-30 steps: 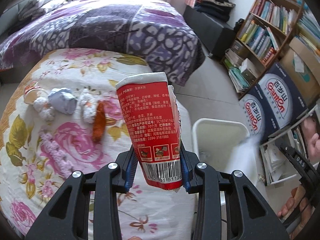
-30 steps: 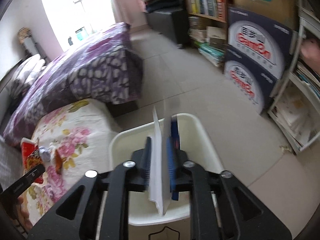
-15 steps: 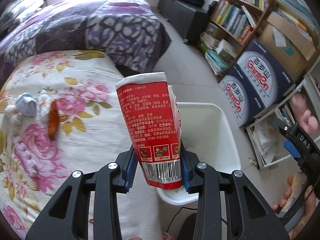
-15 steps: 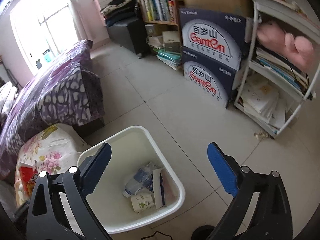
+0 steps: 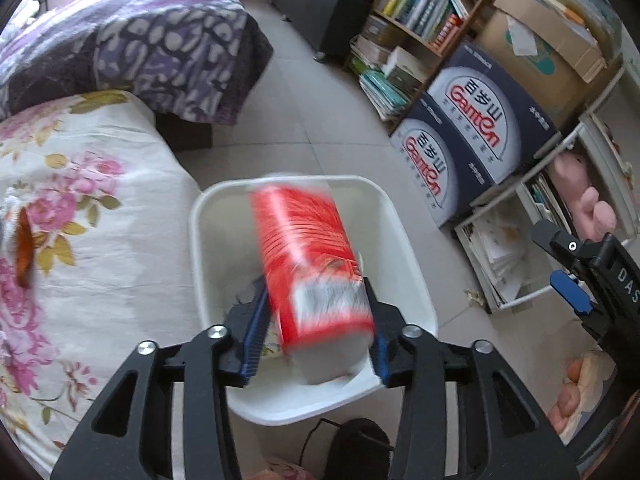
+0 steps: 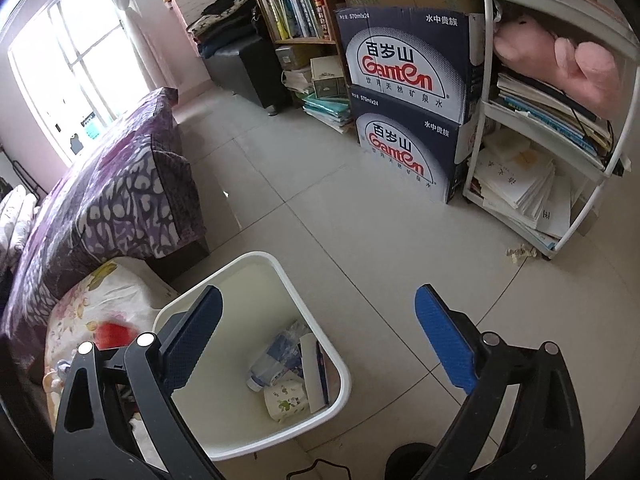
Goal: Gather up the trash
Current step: 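Carry the red cup and white box over the bin and open both tools, then grasp the pink fuzzy strip with the left tool while the right tool grasps the orange wrapper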
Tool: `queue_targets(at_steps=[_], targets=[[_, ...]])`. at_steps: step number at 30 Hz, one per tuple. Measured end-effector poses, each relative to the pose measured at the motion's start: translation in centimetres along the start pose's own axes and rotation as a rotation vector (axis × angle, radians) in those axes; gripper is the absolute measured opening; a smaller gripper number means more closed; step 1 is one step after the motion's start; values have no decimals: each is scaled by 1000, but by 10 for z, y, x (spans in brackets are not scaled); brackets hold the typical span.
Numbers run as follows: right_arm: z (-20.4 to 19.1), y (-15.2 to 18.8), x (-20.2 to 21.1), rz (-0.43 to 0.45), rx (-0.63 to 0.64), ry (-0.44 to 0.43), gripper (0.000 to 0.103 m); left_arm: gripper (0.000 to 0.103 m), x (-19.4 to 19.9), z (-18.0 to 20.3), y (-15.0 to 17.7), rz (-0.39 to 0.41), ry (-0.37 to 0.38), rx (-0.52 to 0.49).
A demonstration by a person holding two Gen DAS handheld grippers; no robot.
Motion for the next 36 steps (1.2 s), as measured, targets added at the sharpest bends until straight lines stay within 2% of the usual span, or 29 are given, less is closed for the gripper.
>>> queue_targets(at_steps=[1,5,9,15,21,27,34,36], targets=[[0,0,0,-3,-4,-4,93,54,-2,2,0,-6,11,-1],[-2,2,1,-5,-2,-10,93,63,-3,6,2,-5,10,-14],[-9,7,1,-18,20,-16,93,64,0,3,5,-9,4,-10],[-16,22,-2,-58,31,-26,93,65,8,-22,13,-14,-41,11],[-22,41,-16,-159,22,-30,93,65,21,-60,21,-9,-105,37],[-33,55,-35,-266,13,-46,93,65,25,-109,29,-32,-176,118],[-60,67,-44,-315,39,-83,93,65,40,-165,34,-33,-265,239],[-72,72,-46,-333,57,-102,93,65,47,-187,38,-36,-328,289]])
Point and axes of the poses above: each gripper's, at about its wrist camera, not at the fingertips, and x roughly against the way its jaws point, z to its right, y to its underside, the point moved 3 cm from there along -x, roughly the way its jaws point, and after that the axes turned 1 degree about -z, right-handed, at the moved point
